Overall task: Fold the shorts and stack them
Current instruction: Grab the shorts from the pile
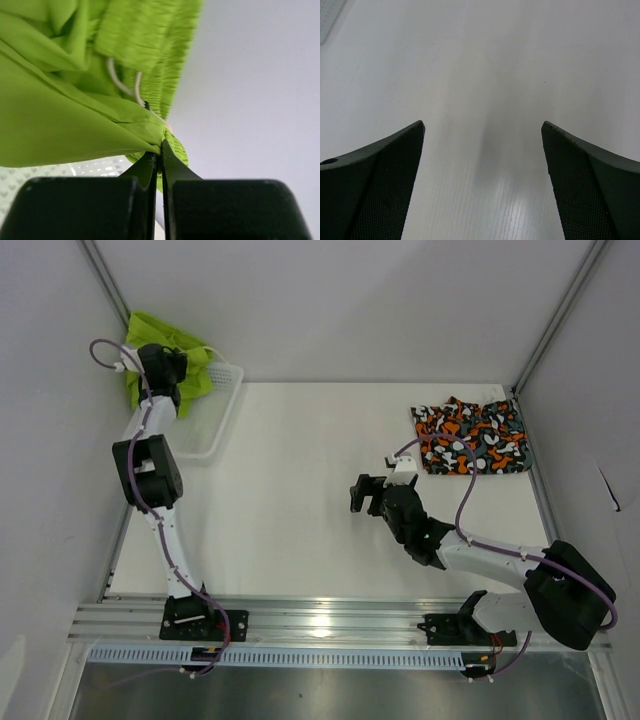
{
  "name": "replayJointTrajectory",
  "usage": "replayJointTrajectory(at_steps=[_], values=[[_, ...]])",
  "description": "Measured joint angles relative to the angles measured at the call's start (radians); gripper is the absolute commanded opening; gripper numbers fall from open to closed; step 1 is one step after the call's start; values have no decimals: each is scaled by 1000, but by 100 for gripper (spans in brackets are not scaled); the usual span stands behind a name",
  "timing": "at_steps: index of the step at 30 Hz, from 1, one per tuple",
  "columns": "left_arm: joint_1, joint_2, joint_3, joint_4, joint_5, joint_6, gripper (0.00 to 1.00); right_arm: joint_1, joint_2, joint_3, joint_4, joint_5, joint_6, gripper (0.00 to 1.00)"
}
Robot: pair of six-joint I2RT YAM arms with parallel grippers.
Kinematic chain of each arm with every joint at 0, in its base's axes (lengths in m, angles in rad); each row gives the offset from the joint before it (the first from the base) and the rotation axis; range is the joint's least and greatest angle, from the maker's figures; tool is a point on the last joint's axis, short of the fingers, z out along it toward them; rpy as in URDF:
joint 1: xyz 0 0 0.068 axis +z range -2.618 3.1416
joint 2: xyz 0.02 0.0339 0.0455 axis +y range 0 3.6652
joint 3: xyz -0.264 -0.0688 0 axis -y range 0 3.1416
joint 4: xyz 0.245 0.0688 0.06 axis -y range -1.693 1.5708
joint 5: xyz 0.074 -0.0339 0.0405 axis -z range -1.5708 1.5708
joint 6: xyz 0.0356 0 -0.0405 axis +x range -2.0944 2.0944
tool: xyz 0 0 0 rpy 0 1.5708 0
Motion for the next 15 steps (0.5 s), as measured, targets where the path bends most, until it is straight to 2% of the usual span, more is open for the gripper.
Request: replayJointTrajectory(at_steps=[9, 15], values=[[-24, -213, -42, 42, -28, 122, 0, 2, 8, 2, 0, -3, -6, 99], [-98, -391, -48, 84, -100, 288, 0, 3, 23, 8, 0, -5, -8, 99]])
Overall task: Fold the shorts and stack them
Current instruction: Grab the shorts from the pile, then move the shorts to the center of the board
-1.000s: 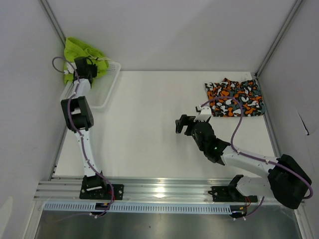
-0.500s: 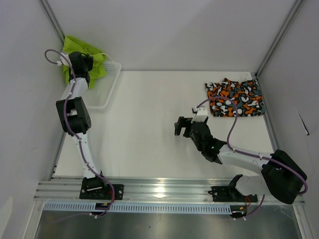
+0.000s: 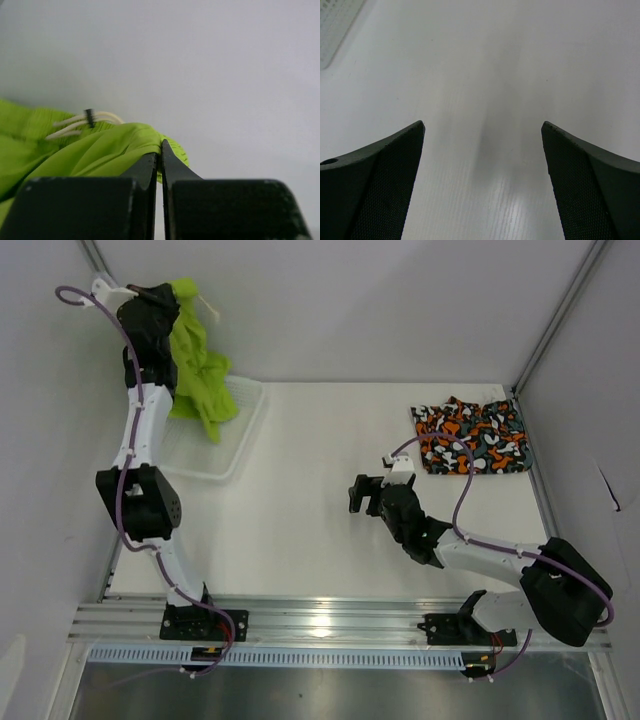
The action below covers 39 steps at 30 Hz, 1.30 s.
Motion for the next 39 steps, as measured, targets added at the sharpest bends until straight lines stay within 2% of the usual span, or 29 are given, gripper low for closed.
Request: replayJointTrajectory(at_steps=[7, 14, 20, 25, 30, 33, 35, 39], values=[[-139, -214, -38, 79, -74, 229, 0, 2, 7, 3, 0, -2, 0, 100], [-313, -409, -102, 135, -95, 356, 0, 2, 7, 3, -1, 16, 0, 99], [-460, -528, -126, 167, -95, 403, 0, 2, -14, 3, -22, 82, 6, 100], [-554, -647, -240, 213, -103, 392, 0, 1, -85, 1, -27, 166, 24, 99], [-639, -667, -299, 229, -102, 361, 0, -10, -126, -11, -39, 230, 51, 100], [-686, -679, -400, 242, -103, 313, 0, -21, -137, -19, -52, 254, 65, 100], [-743, -703, -526, 266, -118, 294, 0, -26, -147, -28, -60, 270, 77, 99], [-935, -706, -741, 283, -193, 306, 0, -37, -163, -42, -74, 300, 102, 100]])
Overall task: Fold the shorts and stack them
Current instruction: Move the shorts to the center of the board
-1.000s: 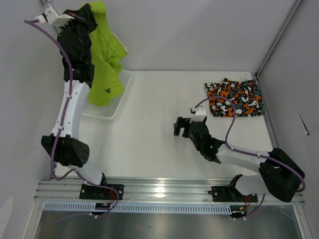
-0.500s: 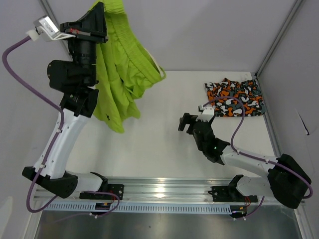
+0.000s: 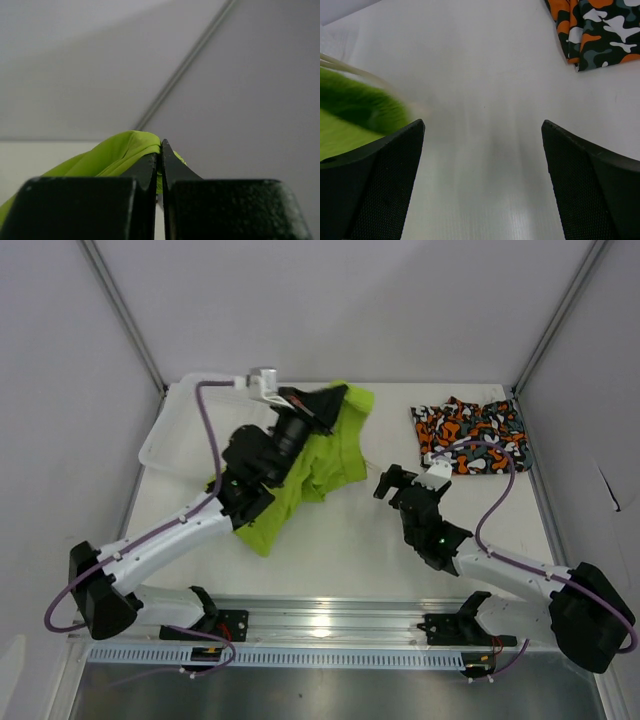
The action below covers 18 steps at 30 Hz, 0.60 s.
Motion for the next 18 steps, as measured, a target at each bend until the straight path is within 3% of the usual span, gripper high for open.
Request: replayJointTrajectory(at_steps=[2, 3, 5, 6, 7, 11, 18], values=[[-66, 16, -51, -4, -13, 5, 2, -2, -9, -6, -6, 11, 13, 99], [-97, 27, -69, -8, -12, 5, 30, -3, -15, -9, -8, 17, 18, 99], [-117, 40, -80, -31, -11, 5, 65, -4, -26, -15, -10, 29, 27, 100], [-119, 41, -79, -48, -14, 4, 89, -4, -32, -18, -10, 33, 32, 100], [-117, 40, -75, -74, -29, -7, 94, -4, -37, -18, -12, 36, 35, 99], [-55, 43, -3, -274, -48, -78, 97, -5, -48, -18, -13, 38, 41, 99], [251, 133, 68, -642, 20, -193, 99, -6, -43, -18, -16, 34, 41, 100]])
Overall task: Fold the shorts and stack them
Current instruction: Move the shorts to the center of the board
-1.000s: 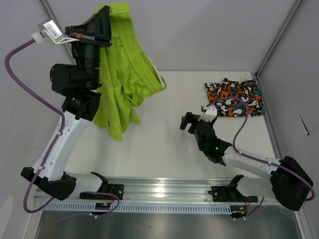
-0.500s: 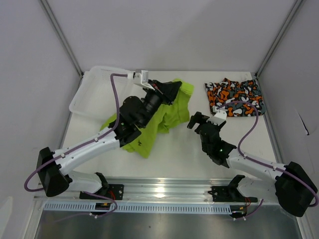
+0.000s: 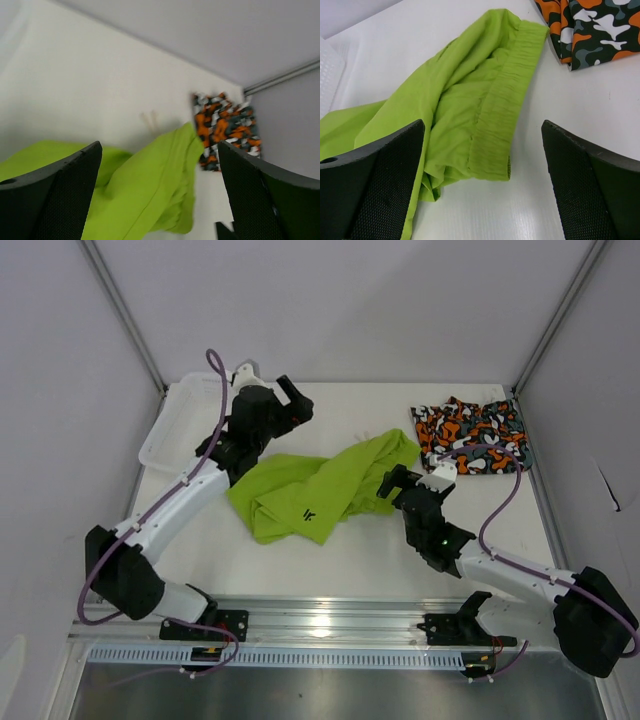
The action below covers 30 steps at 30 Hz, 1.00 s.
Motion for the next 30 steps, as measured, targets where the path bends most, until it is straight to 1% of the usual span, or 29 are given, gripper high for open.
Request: replayJointTrajectory(at_steps=[4, 11, 16, 19, 21, 30], values=[[83, 99, -5, -106, 67, -19, 96, 0, 18, 0, 0, -4, 0, 99], [217, 327, 6, -166, 159, -20, 95, 0, 34, 0, 0, -8, -1, 100], [317, 478, 77, -200, 188, -12, 94, 0, 52, 0, 0, -14, -2, 99], [366, 537, 127, -204, 198, -3, 93, 0, 59, 0, 0, -19, -4, 100], [396, 588, 190, -223, 204, 0, 93, 0, 65, 0, 0, -21, -5, 99], [487, 867, 647, -300, 230, 17, 94, 0, 115, 9, 0, -46, -23, 100]])
